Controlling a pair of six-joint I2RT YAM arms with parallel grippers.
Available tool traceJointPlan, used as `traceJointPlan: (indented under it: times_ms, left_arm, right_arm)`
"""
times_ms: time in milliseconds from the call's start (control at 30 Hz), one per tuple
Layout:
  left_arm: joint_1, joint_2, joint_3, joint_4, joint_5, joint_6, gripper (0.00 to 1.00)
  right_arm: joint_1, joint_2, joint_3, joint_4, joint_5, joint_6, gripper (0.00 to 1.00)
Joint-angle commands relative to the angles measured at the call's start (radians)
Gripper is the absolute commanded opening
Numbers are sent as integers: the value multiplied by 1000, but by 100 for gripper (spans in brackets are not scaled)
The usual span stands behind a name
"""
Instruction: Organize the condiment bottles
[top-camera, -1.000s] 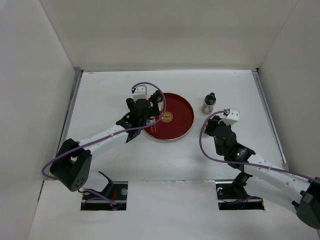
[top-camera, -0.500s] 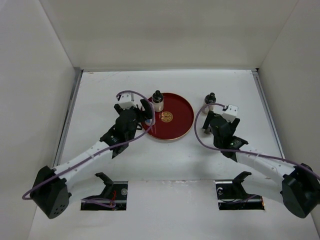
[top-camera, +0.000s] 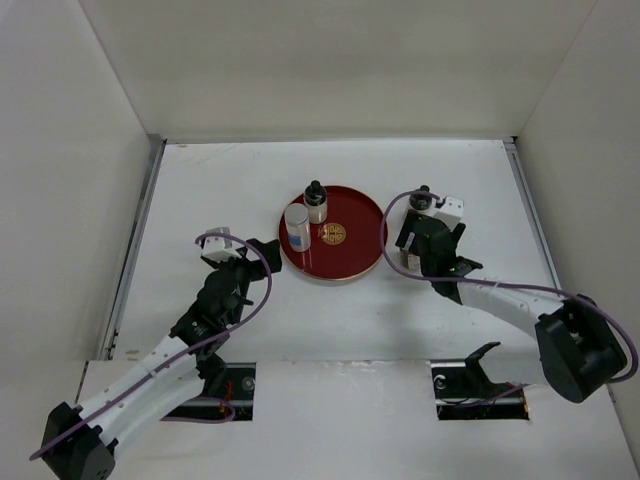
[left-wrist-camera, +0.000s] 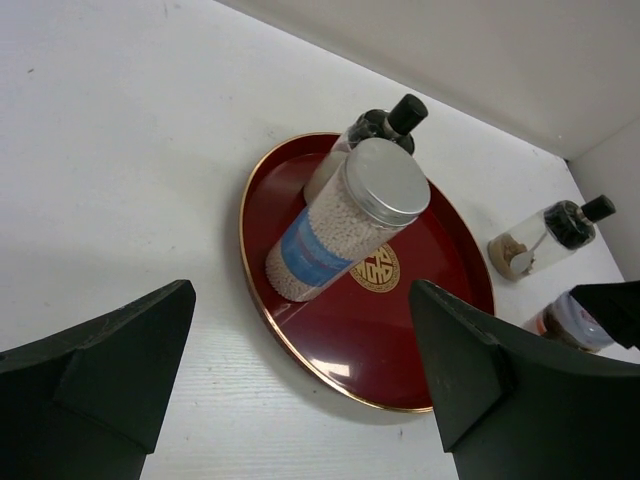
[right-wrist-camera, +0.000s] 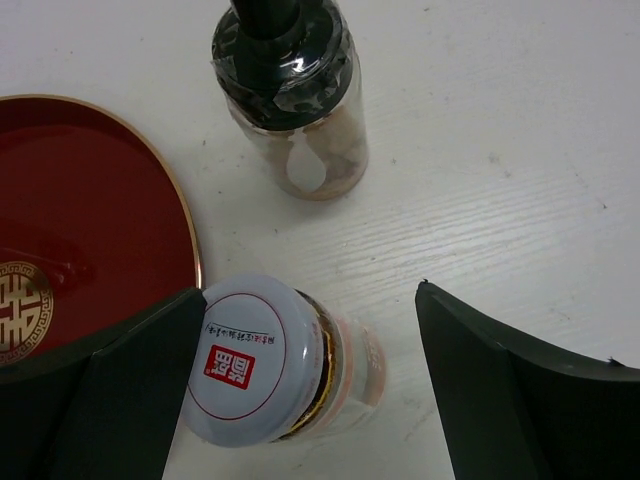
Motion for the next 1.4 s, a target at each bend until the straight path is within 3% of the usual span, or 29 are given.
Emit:
traceJointPlan:
  times_ms: [0,333,633,700,800,867,1000,1133,1367]
  left_arm:
    - [28,-9,-19,27,21,-33,89]
    - [35,5,-21,41,45,-39,88]
    - [48,11,-26,41,45,-42,88]
    - [49,10,-26,41,47,-43,88]
    - [49,8,-27,41,47,-45,88]
    - [49,9,-27,42,47,-45,88]
    - [46,10,-29,44,48,-45,88]
    - [46,25,-35,64,48,-46,88]
    - [65,8,-44,62,45,-45,87]
  right_arm:
    - [4,-76,-24,35,21,0,93]
    - [19,-234,-98,-5,-22,33,97]
    - [39,-64,-45,-54,-31,36,100]
    - [37,-48,-42,-48,-10,38,91]
    - [42,-51,-38,-31,34,27,69]
    - [50,-79,-44,-5,94,9,62]
    - [120,-175,-59,21,154,-31,57]
    - [191,-251,-36,23,118,-45,57]
    - [280,-4,126,84,-15,-19,57]
